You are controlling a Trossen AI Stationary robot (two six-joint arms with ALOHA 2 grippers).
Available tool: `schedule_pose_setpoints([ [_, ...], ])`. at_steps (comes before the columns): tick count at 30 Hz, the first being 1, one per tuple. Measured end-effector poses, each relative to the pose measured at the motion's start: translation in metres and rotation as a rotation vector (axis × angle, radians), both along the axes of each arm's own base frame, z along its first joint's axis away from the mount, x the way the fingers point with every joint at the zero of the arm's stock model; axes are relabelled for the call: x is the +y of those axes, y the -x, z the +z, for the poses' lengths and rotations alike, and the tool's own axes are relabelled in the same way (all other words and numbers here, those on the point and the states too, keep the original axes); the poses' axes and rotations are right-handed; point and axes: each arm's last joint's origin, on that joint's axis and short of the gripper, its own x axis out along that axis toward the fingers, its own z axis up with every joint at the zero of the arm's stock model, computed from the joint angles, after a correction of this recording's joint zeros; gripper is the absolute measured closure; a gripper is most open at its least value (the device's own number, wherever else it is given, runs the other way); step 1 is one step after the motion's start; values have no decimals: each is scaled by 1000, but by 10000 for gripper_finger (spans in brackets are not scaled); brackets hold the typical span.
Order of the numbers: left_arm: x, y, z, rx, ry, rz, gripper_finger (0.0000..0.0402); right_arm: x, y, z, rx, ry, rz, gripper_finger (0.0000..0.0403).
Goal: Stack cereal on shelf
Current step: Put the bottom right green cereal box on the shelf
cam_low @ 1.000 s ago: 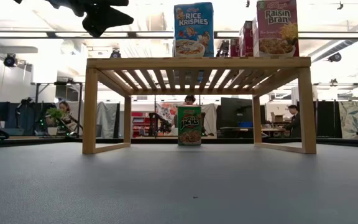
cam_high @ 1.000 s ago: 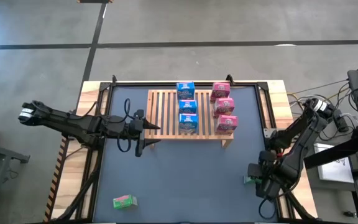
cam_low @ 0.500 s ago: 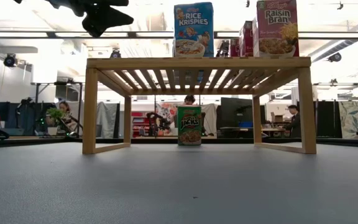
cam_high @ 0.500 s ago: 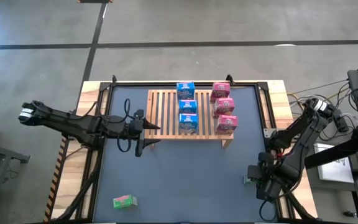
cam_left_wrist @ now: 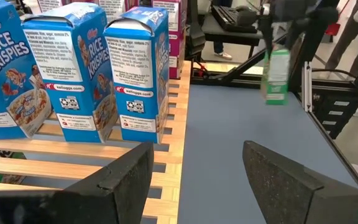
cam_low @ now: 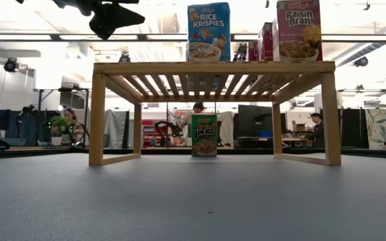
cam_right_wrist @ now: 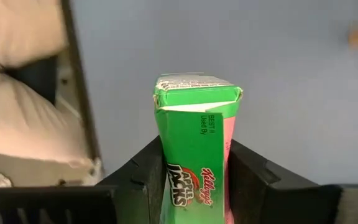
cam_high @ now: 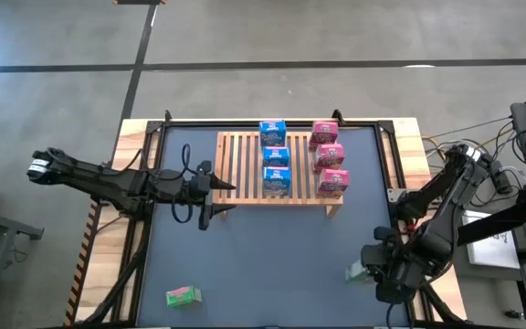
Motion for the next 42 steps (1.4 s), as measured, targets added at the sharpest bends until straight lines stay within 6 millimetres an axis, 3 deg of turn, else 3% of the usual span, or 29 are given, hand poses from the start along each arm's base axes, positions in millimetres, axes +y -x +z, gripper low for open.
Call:
schedule_pose_setpoints([
  [8,0,0,1,-10,3,0,171,-15,-38,61,-270,21,74,274],
  [13,0,-1,5,-40,16,-3,171,-33,-77,84,-353,92,118,275],
  [20,-3,-2,12,-110,53,-71,155,-54,-130,96,-389,180,155,274],
  [28,-8,-11,10,-130,66,-84,90,-65,-178,106,-422,209,161,273],
  [35,-17,-24,4,-101,86,-103,41,-77,-203,110,-400,233,110,277],
  [42,-29,-41,14,-12,66,-129,33,-88,-219,107,-390,239,62,273],
])
